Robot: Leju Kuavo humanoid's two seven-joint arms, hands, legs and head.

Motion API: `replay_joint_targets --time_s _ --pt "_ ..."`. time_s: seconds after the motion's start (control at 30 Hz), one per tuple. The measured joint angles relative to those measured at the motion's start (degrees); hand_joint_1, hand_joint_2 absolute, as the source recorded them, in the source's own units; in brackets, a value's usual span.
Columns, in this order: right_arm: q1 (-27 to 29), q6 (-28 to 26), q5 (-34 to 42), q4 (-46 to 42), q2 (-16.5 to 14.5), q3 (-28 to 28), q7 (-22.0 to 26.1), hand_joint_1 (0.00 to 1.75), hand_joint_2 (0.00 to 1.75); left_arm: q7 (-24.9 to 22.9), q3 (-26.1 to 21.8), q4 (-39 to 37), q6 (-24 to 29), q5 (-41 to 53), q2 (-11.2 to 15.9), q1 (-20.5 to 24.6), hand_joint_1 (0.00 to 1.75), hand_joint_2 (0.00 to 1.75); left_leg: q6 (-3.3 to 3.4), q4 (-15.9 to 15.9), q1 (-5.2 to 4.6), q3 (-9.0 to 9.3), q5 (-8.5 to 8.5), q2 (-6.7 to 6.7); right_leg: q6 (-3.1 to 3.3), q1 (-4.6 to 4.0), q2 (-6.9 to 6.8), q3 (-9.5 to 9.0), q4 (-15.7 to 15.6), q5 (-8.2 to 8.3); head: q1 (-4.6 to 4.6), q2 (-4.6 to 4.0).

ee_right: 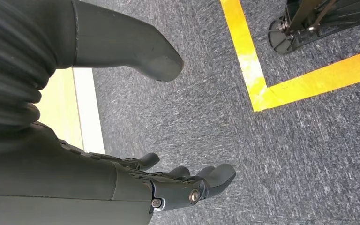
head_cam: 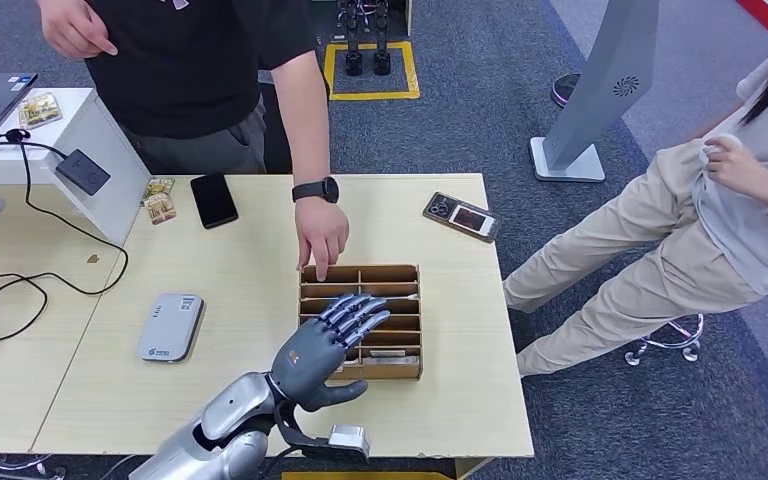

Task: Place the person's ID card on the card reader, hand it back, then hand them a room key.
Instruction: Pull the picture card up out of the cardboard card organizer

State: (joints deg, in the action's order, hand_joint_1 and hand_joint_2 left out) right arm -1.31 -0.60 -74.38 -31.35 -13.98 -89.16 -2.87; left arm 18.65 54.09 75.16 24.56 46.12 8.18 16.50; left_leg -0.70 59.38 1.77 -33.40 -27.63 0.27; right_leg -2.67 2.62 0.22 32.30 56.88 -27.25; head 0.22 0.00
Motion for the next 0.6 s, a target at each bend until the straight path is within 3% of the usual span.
replay_joint_targets --time_s 0.3,0.47,0.6 --pt "0.0 -0.6 -0.8 1.6 1.3 -0.1 0.1 0.0 1.75 -2.6 2.0 -1.9 0.5 6.6 1.1 0.9 0.0 1.75 0.0 0.0 0.0 0.0 0.0 0.0 0.0 0.0 0.0 0.0 0.0 0.0 -0.01 -0.01" --pt "0.0 -0.9 -1.4 2.9 2.3 -0.1 0.2 0.0 1.75 -8.2 2.4 -4.9 9.1 16.5 1.1 1.1 0.0 1.75 0.0 0.0 0.0 0.0 0.0 0.0 0.0 0.0 0.0 0.0 0.0 0.0 -0.01 0.0" --pt "0.0 -1.0 -1.9 3.8 3.0 -0.1 0.3 0.0 1.75 -9.6 2.4 -7.5 11.6 19.4 0.7 1.0 0.0 1.75 0.0 0.0 0.0 0.0 0.0 0.0 0.0 0.0 0.0 0.0 0.0 0.0 -0.01 0.0"
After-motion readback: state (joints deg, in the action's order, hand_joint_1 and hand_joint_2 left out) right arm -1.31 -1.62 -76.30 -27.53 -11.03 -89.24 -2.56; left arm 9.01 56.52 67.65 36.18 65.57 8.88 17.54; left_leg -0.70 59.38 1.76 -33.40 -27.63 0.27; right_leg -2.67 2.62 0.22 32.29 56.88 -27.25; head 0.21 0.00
